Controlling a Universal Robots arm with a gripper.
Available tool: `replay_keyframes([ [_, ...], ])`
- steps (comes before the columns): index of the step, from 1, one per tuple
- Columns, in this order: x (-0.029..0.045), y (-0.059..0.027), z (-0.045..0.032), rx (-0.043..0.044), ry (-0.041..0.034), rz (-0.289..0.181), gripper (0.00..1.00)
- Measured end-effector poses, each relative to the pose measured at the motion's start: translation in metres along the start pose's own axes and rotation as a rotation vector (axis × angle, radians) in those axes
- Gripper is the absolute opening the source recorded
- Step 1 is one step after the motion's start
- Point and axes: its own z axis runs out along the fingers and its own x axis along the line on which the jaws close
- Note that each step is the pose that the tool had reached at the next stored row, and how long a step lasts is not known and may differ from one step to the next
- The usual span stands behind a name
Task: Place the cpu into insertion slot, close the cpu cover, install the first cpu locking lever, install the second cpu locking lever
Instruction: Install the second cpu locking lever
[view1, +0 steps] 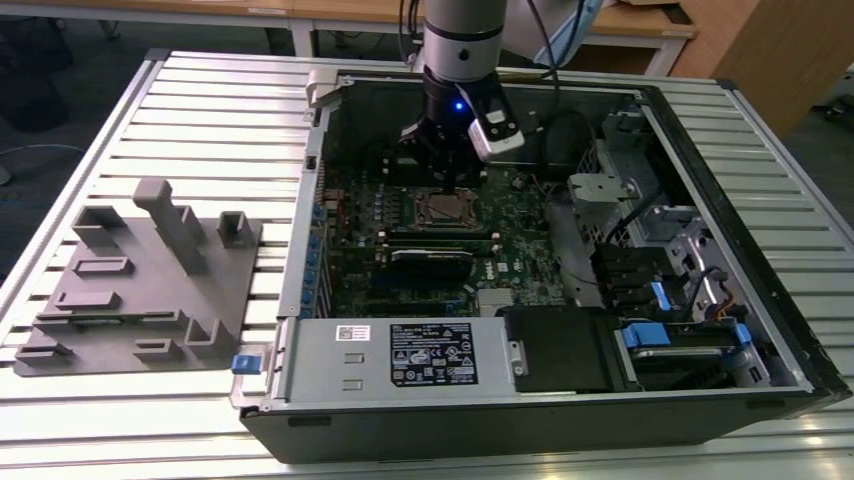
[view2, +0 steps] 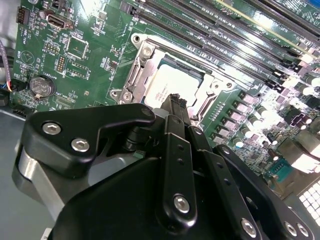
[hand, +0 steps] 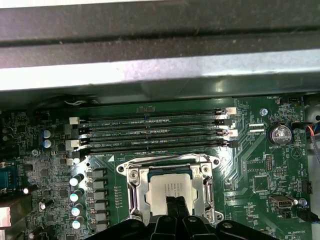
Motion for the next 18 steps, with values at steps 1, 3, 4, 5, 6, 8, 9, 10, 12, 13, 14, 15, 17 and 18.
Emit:
replay_keyframes([
  [1, 0.0000, 0.0000, -0.0001, 0.0000, 0.0001, 0.000, 0.11],
  [3, 0.0000, 0.0000, -0.0003, 0.0003, 0.0002, 0.000, 0.11],
  [4, 0.0000, 0.0000, -0.0003, 0.0003, 0.0002, 0.000, 0.11],
  [5, 0.0000, -0.0001, -0.0004, 0.0003, 0.0002, 0.000, 0.11],
  [6, 0.0000, 0.0000, -0.0005, 0.0003, 0.0002, 0.000, 0.11],
  [8, 0.0000, 0.0000, -0.0006, 0.0003, 0.0002, 0.000, 0.11],
  [9, 0.0000, -0.0001, -0.0008, 0.0005, 0.0003, 0.000, 0.11],
  [10, 0.0000, -0.0001, -0.0012, 0.0008, 0.0004, 0.000, 0.11],
  [12, -0.0001, -0.0001, -0.0020, 0.0004, 0.0002, 0.000, 0.11],
  [13, -0.0001, -0.0001, -0.0026, 0.0004, 0.0002, 0.000, 0.11],
  [14, -0.0002, -0.0001, -0.0034, 0.0004, 0.0002, 0.000, 0.11],
  [15, -0.0002, -0.0001, -0.0040, 0.0004, 0.0002, 0.000, 0.11],
  [17, -0.0003, -0.0001, -0.0049, 0.0003, 0.0001, 0.000, 0.11],
  [18, -0.0003, 0.0000, -0.0049, 0.0002, 0.0001, 0.000, 0.11],
])
